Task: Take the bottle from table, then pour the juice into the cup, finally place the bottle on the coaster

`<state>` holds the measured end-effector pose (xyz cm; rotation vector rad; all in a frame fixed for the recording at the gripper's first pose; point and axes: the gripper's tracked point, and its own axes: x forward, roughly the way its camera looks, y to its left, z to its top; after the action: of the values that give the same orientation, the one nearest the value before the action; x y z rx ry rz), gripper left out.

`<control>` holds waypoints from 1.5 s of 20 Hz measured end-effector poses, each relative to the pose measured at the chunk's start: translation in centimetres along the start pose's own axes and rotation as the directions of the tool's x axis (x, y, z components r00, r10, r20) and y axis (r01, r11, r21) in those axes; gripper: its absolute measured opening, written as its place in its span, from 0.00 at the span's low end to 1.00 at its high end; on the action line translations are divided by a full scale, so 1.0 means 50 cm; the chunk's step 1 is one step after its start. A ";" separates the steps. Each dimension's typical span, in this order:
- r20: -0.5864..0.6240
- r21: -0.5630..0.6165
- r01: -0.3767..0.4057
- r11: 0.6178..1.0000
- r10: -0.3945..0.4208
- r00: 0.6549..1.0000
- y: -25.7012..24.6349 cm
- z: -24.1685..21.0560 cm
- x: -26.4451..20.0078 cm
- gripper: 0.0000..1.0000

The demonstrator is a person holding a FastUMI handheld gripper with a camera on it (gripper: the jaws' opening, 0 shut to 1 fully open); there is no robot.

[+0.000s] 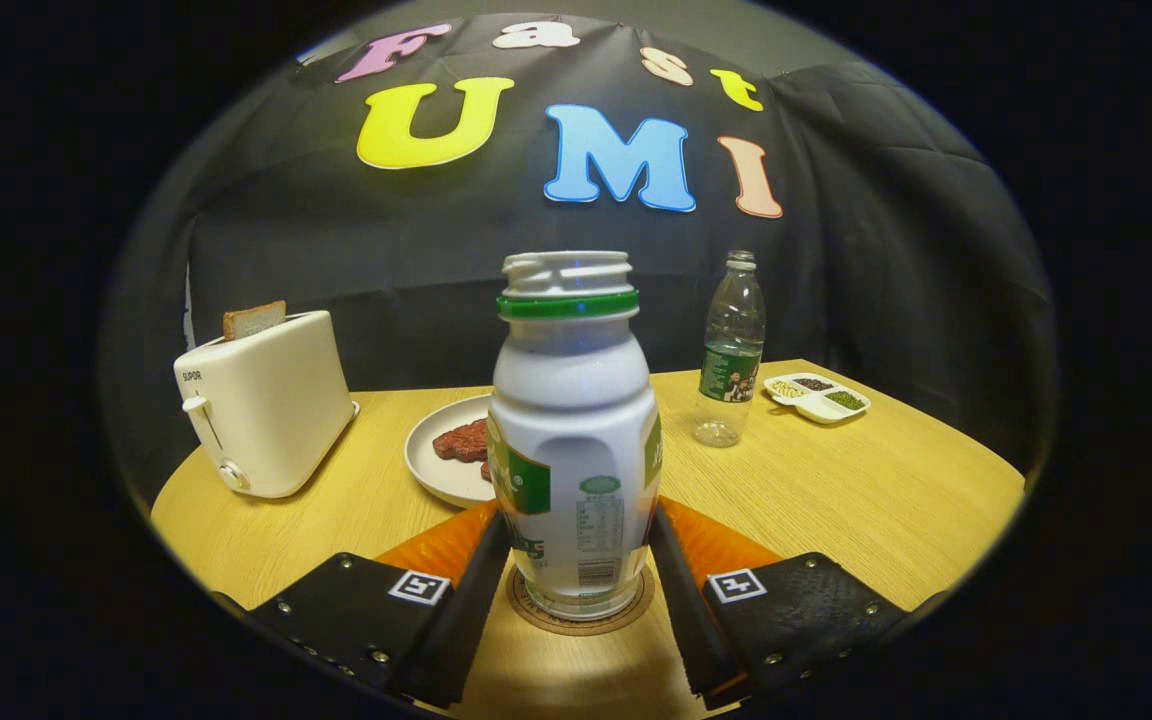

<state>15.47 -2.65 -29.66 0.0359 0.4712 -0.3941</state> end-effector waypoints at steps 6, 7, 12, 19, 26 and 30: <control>0.016 0.020 0.003 1.000 -0.003 1.000 -0.014 0.013 -0.018 0.99; 0.024 0.022 -0.003 1.000 0.003 1.000 -0.013 0.020 -0.025 0.99; 0.089 0.035 -0.063 0.997 0.060 0.994 -0.002 0.074 -0.083 0.99; 0.152 0.016 -0.162 0.987 0.158 0.976 -0.021 0.135 -0.217 0.99; 0.215 0.009 -0.219 0.976 0.212 0.953 -0.082 0.194 -0.314 0.99; 0.248 -0.008 -0.225 0.974 0.220 0.944 -0.119 0.215 -0.375 0.99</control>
<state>2.57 -2.69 -11.31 0.0582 0.2125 -0.1774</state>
